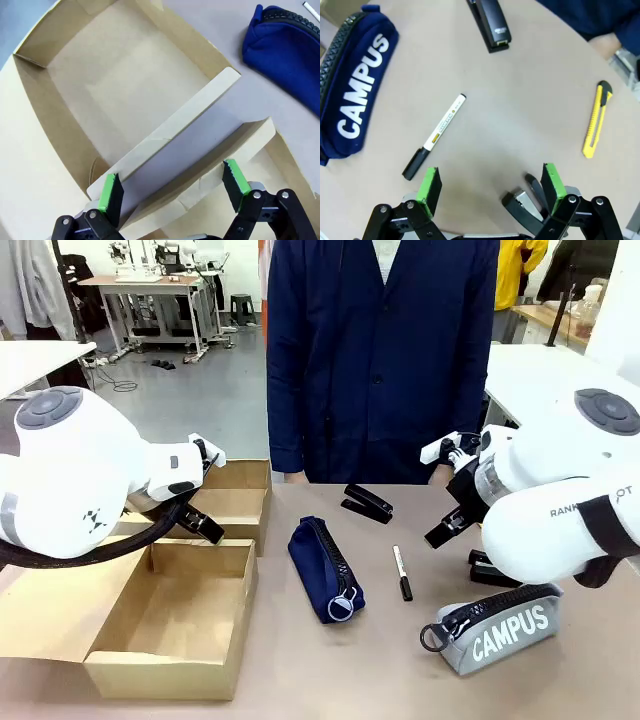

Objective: Place items inside the box.
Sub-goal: Pick up a Pencil pouch or Stapler and place it inside the Mailer Box closest to the robot.

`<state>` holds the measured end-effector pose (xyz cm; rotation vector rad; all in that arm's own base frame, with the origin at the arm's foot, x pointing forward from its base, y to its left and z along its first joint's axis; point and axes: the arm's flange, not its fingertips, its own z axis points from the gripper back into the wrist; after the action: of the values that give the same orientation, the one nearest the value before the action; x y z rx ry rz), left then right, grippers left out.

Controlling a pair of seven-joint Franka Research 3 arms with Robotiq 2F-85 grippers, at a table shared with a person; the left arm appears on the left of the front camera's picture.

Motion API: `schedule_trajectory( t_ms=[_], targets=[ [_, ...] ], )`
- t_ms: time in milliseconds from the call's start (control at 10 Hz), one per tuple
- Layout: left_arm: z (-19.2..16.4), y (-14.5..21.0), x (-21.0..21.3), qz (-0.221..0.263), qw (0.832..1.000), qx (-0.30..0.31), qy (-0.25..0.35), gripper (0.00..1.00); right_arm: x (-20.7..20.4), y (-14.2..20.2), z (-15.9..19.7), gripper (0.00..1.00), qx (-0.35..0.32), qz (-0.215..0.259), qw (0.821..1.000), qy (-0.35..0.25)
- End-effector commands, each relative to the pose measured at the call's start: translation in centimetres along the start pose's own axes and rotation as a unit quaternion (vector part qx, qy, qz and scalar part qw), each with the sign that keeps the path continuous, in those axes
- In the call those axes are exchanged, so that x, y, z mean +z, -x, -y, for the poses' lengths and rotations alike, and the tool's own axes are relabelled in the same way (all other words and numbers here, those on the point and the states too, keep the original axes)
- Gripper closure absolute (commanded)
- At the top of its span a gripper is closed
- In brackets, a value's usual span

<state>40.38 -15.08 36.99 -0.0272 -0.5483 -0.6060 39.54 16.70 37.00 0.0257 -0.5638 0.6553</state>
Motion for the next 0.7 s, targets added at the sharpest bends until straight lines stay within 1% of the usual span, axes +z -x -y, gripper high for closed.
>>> schedule_trajectory(
  t_ms=[0,600],
  targets=[
    [0.00,0.00,0.00,0.000,1.000,0.000,0.000,0.00,0.00,0.00,0.00,0.00,0.000,0.000,1.000,0.000],
    [0.00,0.00,0.00,0.000,1.000,0.000,0.000,0.00,0.00,0.00,0.00,0.00,0.000,0.000,1.000,0.000]
  ],
)
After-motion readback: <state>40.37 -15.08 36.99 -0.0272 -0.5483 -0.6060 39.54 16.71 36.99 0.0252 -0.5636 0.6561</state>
